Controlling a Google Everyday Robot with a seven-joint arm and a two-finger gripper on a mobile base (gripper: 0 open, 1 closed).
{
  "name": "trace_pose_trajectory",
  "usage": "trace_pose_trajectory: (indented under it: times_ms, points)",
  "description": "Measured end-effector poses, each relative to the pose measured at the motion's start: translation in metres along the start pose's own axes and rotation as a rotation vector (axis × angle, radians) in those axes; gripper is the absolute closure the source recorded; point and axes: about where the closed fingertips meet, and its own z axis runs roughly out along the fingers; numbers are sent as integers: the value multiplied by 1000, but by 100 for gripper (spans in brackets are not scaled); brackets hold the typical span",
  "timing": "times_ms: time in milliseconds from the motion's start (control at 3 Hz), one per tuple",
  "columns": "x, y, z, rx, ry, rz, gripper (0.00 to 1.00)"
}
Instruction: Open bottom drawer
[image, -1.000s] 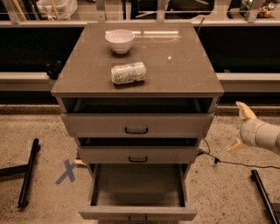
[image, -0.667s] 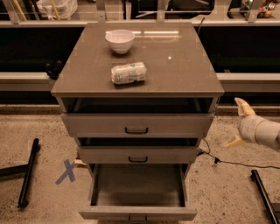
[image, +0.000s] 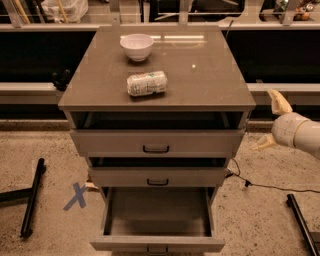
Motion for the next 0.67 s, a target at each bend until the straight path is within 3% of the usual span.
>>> trace_pose_trajectory:
  times_ms: [333, 667]
  points:
    - [-47, -23, 4, 32, -102, -80, 0]
    - [-84, -31, 3, 41, -184, -141, 0]
